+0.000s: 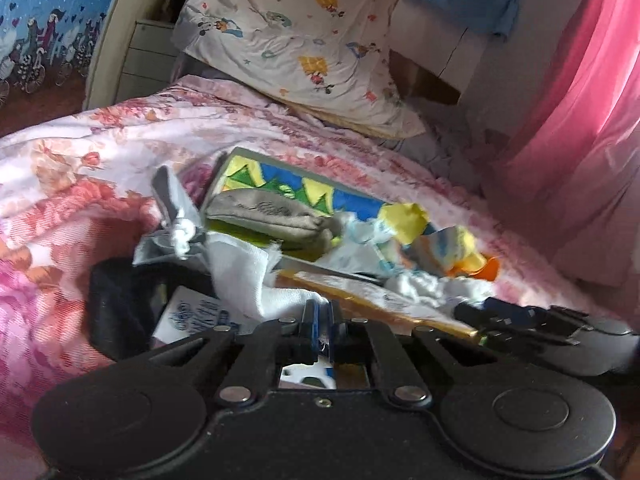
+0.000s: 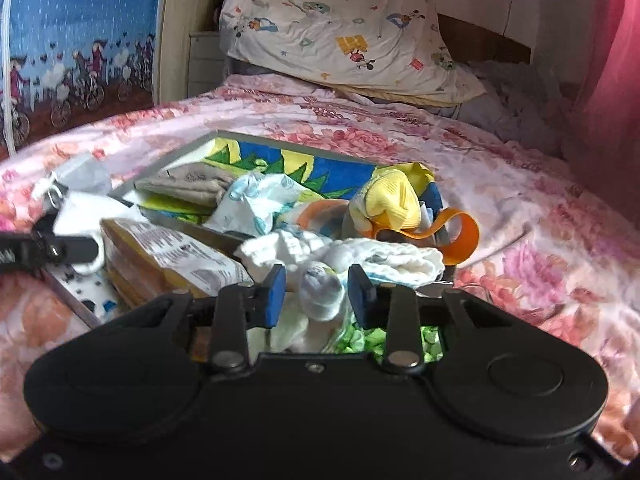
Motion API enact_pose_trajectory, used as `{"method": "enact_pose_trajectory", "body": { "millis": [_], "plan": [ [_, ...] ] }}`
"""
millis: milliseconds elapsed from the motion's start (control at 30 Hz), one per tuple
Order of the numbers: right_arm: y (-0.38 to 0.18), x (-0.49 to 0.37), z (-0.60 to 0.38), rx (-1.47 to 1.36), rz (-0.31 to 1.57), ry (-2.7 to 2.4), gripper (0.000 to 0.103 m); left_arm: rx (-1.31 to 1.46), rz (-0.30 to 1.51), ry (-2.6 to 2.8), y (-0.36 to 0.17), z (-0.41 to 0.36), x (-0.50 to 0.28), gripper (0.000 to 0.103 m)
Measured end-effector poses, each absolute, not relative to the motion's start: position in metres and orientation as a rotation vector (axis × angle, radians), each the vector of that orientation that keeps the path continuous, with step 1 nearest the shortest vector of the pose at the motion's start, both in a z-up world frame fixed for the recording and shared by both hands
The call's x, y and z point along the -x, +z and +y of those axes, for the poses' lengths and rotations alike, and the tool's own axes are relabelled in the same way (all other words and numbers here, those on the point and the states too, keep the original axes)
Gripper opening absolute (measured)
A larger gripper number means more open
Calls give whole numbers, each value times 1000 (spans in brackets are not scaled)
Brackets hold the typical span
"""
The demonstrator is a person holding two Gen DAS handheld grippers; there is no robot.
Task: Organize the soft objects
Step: 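Grasp the white cloth with the left gripper while the right gripper grasps the white sock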
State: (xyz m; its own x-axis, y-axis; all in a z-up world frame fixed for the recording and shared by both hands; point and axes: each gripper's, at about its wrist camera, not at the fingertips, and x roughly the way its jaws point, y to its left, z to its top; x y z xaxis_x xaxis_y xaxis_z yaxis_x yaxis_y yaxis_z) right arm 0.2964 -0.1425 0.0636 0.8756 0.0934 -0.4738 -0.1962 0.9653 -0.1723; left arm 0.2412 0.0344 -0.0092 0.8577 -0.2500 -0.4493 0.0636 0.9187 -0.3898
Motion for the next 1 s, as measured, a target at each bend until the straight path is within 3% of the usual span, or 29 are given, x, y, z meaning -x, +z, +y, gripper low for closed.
{"method": "enact_pose_trajectory", "body": {
  "millis": [200, 267, 367, 1000],
  "plan": [
    [57, -296, -134, 292, 474, 139, 24, 366, 501, -205, -6, 25, -238, 3],
    [57, -296, -133, 303, 481, 142, 14, 362, 496, -210, -6, 24, -237, 3],
    [52, -295, -132, 311, 489, 142, 8, 363, 488, -211, -5, 23, -235, 3],
    [68, -260, -127, 434, 276, 141, 4, 279, 391, -233, 18, 9, -216, 3]
  ]
}}
